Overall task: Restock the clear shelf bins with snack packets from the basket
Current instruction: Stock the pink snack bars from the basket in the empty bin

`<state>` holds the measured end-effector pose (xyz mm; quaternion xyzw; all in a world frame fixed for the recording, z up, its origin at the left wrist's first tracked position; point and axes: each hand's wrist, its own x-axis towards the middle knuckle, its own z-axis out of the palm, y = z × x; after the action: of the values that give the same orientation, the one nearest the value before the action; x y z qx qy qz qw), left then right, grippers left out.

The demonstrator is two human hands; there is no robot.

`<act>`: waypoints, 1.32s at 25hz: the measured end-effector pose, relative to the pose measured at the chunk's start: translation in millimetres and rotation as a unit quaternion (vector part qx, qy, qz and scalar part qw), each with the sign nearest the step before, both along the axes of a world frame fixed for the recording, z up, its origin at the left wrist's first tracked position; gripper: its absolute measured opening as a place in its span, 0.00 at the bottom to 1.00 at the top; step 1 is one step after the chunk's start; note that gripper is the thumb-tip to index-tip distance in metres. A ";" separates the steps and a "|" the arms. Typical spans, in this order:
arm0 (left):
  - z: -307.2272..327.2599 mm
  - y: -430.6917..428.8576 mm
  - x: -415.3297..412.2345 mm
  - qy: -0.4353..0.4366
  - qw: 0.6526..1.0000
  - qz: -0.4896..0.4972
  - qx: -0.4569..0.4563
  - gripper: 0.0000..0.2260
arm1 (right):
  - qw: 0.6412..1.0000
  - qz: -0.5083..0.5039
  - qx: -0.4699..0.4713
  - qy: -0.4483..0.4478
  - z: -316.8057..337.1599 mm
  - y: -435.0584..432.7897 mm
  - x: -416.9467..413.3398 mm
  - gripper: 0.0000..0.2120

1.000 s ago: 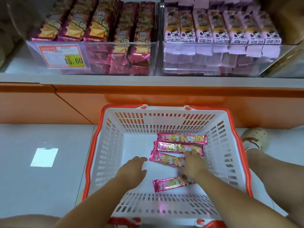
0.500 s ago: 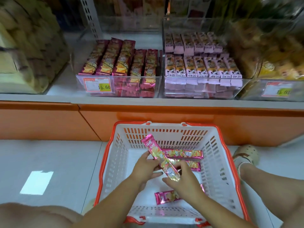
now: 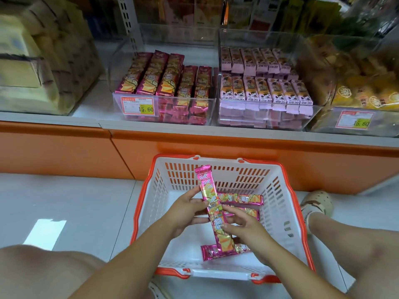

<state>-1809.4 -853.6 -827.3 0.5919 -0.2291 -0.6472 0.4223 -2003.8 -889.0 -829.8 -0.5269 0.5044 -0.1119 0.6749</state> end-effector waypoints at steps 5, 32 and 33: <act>0.2 -0.6 0.3 -0.017 1.000 0.006 0.006 0.19 | 1.000 -0.014 0.018 0.000 2.4 2.1 1.4 0.20; 153.7 -64.3 196.3 -0.514 0.815 0.189 -0.188 0.21 | 0.852 0.053 -0.422 0.306 203.5 -177.2 235.2 0.18; 152.6 -65.5 198.2 -0.514 0.814 0.192 -0.192 0.20 | 0.852 0.060 -0.415 0.313 199.4 -177.8 237.2 0.19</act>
<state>-1611.2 -919.2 -674.6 0.7771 -0.4136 -0.0975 0.4643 -1766.7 -1066.8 -630.4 -0.7944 0.5629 -0.0997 0.2051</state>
